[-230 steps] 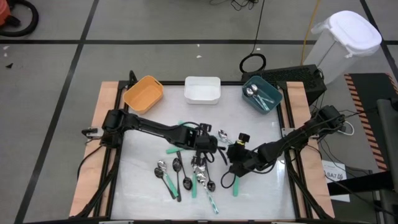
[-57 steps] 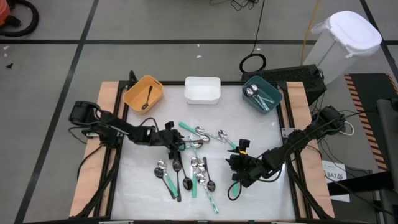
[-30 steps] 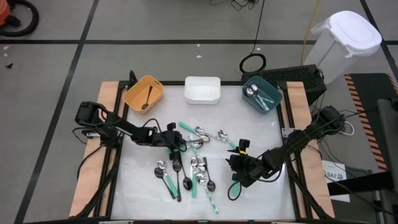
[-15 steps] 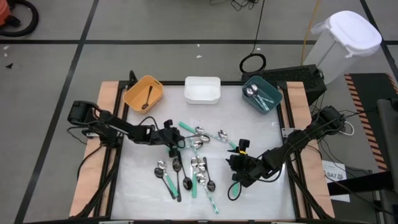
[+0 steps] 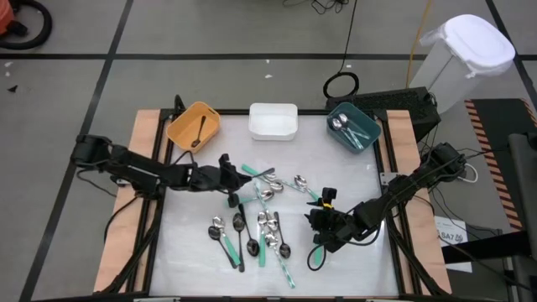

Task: Sort silverware by color (type)
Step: Put the black spoon into the orange bin

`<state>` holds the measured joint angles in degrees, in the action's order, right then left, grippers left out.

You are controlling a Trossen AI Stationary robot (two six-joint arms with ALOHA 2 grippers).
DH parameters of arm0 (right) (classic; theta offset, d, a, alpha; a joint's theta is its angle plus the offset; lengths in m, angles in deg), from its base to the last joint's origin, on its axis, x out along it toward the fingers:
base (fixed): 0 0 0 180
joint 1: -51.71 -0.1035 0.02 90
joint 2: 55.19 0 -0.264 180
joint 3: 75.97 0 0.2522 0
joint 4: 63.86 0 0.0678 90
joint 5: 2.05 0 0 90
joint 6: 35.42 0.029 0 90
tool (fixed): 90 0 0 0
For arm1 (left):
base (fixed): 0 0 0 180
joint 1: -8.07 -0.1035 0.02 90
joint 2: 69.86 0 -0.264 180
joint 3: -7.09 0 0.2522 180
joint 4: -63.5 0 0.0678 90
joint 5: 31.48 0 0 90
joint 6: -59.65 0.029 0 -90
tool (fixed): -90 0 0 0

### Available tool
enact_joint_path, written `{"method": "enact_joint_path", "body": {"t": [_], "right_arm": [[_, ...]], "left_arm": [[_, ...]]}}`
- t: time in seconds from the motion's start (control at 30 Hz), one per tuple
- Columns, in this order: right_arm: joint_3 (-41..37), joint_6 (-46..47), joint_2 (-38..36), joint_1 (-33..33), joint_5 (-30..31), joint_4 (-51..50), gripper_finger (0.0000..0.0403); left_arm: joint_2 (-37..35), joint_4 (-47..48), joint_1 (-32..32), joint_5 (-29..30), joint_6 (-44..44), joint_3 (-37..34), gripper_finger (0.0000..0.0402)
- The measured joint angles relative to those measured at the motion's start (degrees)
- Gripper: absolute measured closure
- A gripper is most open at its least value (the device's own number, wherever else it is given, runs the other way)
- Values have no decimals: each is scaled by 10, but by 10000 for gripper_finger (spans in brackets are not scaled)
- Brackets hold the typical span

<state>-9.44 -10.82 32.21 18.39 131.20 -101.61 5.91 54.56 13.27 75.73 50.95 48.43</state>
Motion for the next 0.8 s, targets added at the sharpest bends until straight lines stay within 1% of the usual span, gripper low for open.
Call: {"method": "enact_joint_path", "body": {"t": [0.2,0.4,0.53,0.67,0.8], "right_arm": [[0,1,0,0,0,2,218],[0,2,0,0,0,3,218],[0,2,0,0,-3,5,218],[0,2,0,0,-3,6,218],[0,2,0,0,-13,6,218]], "left_arm": [[-28,-6,11,22,-3,0,396],[-32,-58,21,27,7,1,396],[-36,-52,20,65,5,1,396],[-37,-66,20,66,9,1,396],[-38,-94,25,61,38,1,396]]}}
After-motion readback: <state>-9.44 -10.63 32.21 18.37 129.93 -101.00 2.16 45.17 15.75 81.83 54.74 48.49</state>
